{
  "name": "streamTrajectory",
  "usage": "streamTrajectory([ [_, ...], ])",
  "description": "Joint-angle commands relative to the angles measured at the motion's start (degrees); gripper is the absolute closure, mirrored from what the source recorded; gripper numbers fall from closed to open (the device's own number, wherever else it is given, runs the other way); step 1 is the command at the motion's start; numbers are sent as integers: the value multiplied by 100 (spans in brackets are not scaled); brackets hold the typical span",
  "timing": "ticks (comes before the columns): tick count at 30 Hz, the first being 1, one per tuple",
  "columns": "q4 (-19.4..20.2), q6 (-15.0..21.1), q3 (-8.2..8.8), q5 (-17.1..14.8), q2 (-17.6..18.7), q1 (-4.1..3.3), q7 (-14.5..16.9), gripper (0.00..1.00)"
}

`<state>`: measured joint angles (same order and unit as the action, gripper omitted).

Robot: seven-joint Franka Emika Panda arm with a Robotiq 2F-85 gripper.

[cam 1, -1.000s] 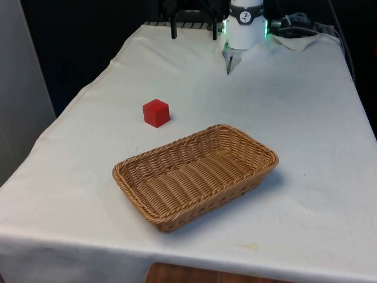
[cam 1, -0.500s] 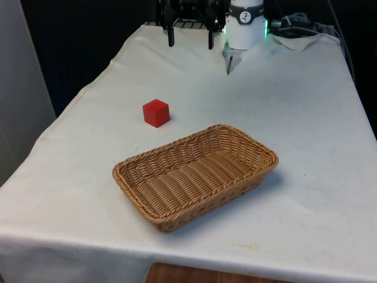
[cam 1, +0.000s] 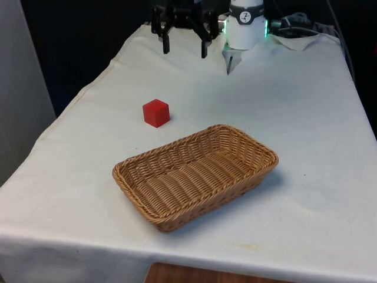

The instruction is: Pick up the cube and place it into the basket.

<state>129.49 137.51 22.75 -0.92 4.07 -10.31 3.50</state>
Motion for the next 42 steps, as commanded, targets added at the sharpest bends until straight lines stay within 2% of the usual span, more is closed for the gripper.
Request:
streamTrajectory([
  [1, 34, 120, 23, 34, 23, 6, -57, 0],
  [5, 63, 229, 69, 29, 86, 6, -120, 0],
  [6, 40, 138, 63, 0, 80, 0, -80, 0],
  [9, 86, 315, 109, 23, 143, 6, -166, 0],
  [15, 120, 453, 166, 17, 223, 6, -235, 0],
  [16, 109, 384, 160, 0, 212, 0, -201, 0],
  [24, 166, 665, 258, 11, 361, 11, -350, 0],
  [25, 138, 561, 246, 0, 350, 6, -309, 0],
  [26, 172, 699, 281, 11, 395, 11, -372, 0],
  [31, 178, 802, 332, 6, 481, 11, -430, 0],
  [33, 183, 837, 355, 0, 521, 11, -447, 0],
  [34, 160, 745, 344, 0, 504, 6, -418, 0],
  [35, 172, 859, 378, -17, 561, 23, -441, 0],
  [42, 132, 905, 481, -63, 710, 40, -424, 0],
])
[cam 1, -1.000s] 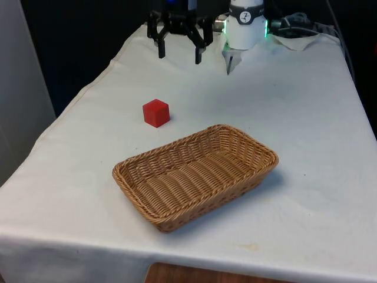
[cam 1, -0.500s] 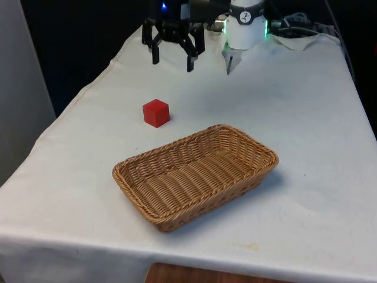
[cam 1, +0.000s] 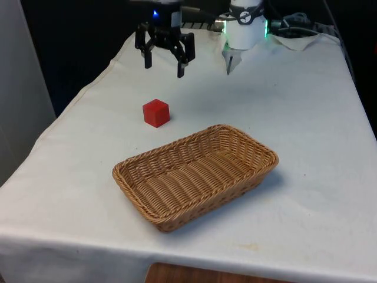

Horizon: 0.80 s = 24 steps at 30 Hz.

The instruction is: Pick up the cube and place it into the basket.

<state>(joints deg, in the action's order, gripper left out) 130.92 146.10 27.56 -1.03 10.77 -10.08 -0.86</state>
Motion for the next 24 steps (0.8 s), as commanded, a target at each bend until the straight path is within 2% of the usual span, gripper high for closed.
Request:
streamTrajectory([
  [1, -6, 6, 17, -6, 17, 0, 0, 0],
  [3, -23, 52, 23, -63, 74, 29, 17, 0],
  [10, -63, 80, 92, -92, 212, 46, 17, 0],
  [11, -57, 23, 115, -34, 189, 23, -6, 0],
  [12, -69, 80, 103, -92, 229, 46, 17, 0],
  [20, -120, 172, 138, -195, 435, 52, 6, 0],
  [21, -120, 115, 155, -132, 413, 29, -6, 0],
  [24, -149, 206, 132, -241, 516, 40, -11, 0],
])
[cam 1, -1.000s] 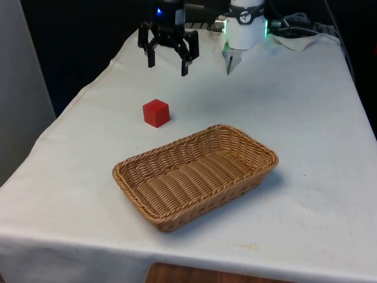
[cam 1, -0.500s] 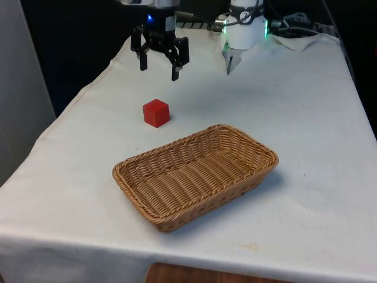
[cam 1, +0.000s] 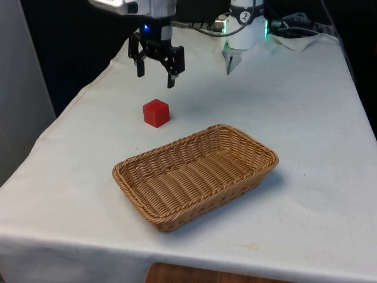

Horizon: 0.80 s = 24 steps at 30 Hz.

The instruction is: Pick up the cube and place it into the basket.

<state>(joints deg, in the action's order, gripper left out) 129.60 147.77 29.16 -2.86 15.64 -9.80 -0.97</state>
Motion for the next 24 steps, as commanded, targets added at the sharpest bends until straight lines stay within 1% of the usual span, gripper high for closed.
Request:
streamTrajectory([
  [1, -23, 52, -29, -74, 52, 11, -6, 0],
  [6, -63, 115, -34, -120, 183, 11, -69, 0],
  [7, -63, 57, -6, -57, 172, 0, -74, 0],
  [8, -63, 126, -40, -126, 201, 17, -80, 0],
  [16, -69, 246, -40, -195, 367, 23, -155, 0],
  [17, -69, 195, -11, -138, 350, 0, -166, 0],
  [18, -74, 258, -40, -206, 384, 23, -160, 0],
  [24, -97, 361, -40, -286, 539, 23, -212, 0],
])
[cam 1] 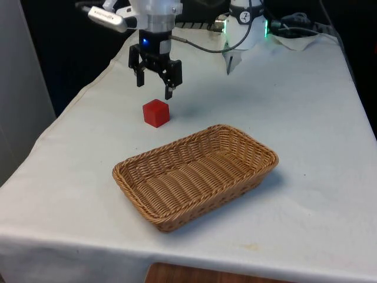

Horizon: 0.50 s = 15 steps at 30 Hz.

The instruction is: Pick up the cube and place it into the basket.

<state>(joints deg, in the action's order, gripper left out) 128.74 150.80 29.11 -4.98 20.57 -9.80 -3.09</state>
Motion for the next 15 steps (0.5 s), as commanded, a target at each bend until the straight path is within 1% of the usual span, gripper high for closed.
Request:
streamTrajectory([
  [1, -6, 6, 0, -17, 17, 0, -6, 0],
  [2, -17, 63, -29, -86, 57, 23, -6, 0],
  [9, -69, 109, -46, -120, 189, 29, -92, 0],
  [10, -57, 52, 0, -52, 166, 0, -103, 0],
  [11, -80, 138, -52, -126, 229, 34, -120, 0],
  [15, -103, 172, -52, -132, 309, 29, -183, 0],
])
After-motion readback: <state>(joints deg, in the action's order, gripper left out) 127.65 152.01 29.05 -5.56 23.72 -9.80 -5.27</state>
